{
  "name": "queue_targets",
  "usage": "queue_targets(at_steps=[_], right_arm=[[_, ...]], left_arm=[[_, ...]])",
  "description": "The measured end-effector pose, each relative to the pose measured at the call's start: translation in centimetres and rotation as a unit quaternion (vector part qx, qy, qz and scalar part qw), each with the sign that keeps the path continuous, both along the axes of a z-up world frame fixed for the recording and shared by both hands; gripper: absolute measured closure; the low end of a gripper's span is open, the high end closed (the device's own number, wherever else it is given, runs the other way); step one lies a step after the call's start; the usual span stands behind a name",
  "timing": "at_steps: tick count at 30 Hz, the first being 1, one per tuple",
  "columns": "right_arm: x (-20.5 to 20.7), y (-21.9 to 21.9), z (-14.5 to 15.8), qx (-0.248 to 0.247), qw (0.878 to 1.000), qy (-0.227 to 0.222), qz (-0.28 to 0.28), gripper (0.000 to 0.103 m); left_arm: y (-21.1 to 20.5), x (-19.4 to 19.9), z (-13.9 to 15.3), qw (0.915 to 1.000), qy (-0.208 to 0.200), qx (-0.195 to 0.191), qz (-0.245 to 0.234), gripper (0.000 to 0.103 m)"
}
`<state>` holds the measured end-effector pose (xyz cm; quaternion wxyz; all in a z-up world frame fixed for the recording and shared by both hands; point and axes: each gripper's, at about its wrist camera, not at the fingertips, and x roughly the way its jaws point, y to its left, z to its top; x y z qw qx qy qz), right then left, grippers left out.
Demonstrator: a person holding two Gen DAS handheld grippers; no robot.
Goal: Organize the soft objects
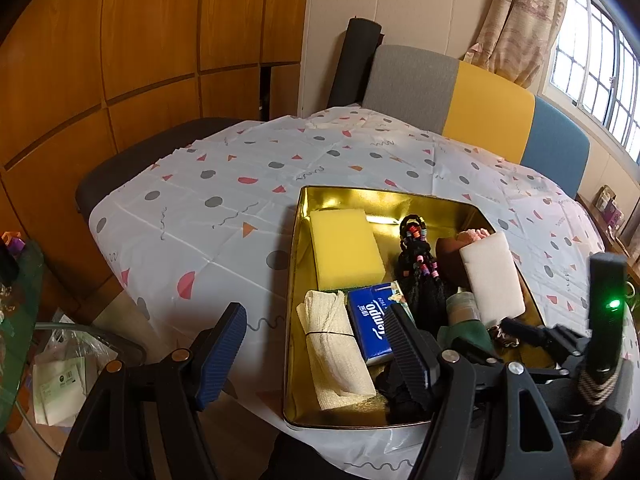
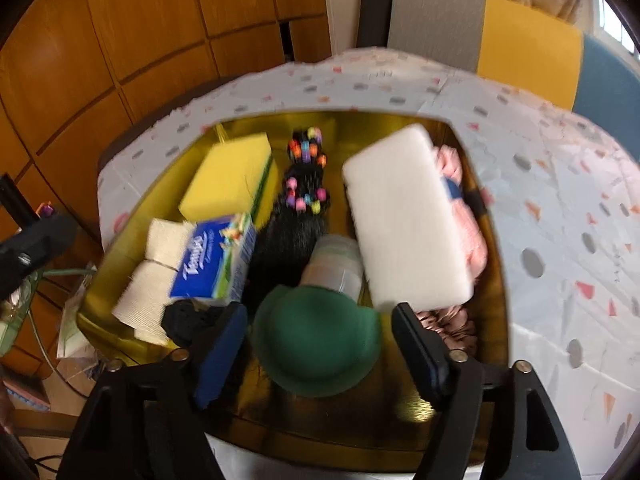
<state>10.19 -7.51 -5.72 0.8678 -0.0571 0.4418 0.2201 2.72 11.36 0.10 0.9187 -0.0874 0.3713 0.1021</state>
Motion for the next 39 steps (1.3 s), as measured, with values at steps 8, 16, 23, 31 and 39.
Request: queue_targets(at_steps=[8,16,23,31,39], right_arm=[[-2.8,-0.5,3.4,-0.008,0.998,-0.060,-0.028,0.010],[-6.2,-1.5,5.7,-0.024,0.989,-0.116,-0.086,0.002],[-7.6,-1.9,7.6,-0.014,0.984,-0.139,-0.109,0.001],[-7.8,-1.6,7.7,-0.010,0.984,-0.139,-0.112,0.001],[-7.8,-1.4,7.6,-0.010,0.984,-0.139,-0.111,0.001]], left_arm=[[-0.4,-1.3,1.1,0.9998,-0.016,-0.001,0.007,0.031],[-1.9,-3.3,2.4,0.9981,-0.043,0.034,0.028,0.031],[-2.7,-4.3,2.6,0.9971,-0.049,0.044,0.038,0.031],[-2.6,-4.5,2.6,0.9967,-0.052,0.042,0.046,0.031],[-2.5,-4.6,2.6,0.9965,-0.053,0.042,0.049,0.031]])
